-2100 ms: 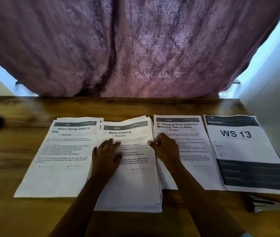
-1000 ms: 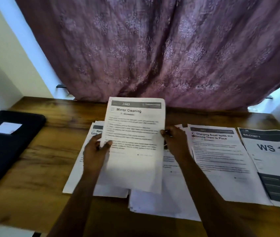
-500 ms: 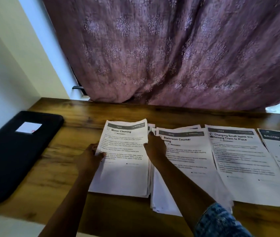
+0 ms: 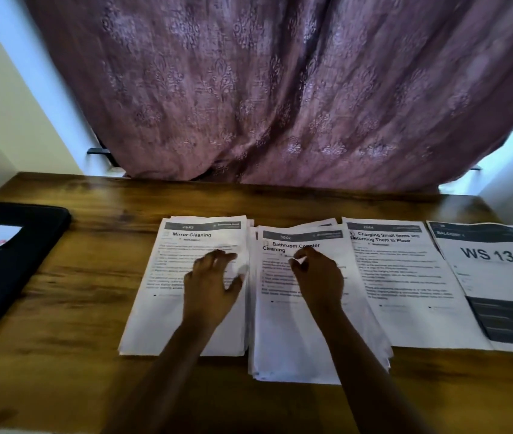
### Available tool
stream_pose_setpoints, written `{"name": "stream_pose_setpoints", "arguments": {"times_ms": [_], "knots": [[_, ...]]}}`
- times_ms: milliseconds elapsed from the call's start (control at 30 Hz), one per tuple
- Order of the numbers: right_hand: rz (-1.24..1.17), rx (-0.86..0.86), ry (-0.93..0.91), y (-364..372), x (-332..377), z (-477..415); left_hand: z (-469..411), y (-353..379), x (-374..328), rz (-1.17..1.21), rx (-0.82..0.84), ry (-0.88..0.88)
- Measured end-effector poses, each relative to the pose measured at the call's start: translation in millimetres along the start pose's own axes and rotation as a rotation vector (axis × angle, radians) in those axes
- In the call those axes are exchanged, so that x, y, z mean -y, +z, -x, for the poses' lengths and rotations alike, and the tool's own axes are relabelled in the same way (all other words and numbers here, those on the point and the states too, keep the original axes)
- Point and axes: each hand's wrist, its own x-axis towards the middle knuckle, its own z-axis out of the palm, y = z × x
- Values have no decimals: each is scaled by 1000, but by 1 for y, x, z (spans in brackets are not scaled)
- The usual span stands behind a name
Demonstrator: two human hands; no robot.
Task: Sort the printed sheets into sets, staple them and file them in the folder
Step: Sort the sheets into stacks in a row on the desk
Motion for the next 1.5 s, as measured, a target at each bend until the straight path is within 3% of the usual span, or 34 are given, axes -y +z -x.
{"name": "stream_pose_setpoints", "arguments": {"times_ms": [200,333,667,767,867,967,1067,1133,1233,1367,1500], "knots": [[10,-177,225,-22,-67,-13,-1,51,-33,6,214,75],[-56,-97,324,-25,-86,-20,1,64,-30,2,254,89],[-63,-35,323,-36,-99,-24,5,64,-31,-82,295,112],[-5,-89,326,-45,-103,-23,5,63,-31,-65,323,104],[-68,-165,202,-59,-106,-22,4,60,-31,-45,333,92],[-400,-187,142,-73,-106,-25,2,54,-35,86,291,53],[-724,-149,211,-87,-88,-29,-4,38,-45,500,270,-39],[-801,-87,199,-89,-70,-32,-6,17,-51,698,246,-128],[-771,-33,119,-79,-35,-36,-8,-23,-34,806,101,-325],[-683,181,73,-36,21,-36,-15,-63,26,760,-16,-489],[-333,250,-65,22,58,-39,-13,-74,77,532,-35,-517]]}}
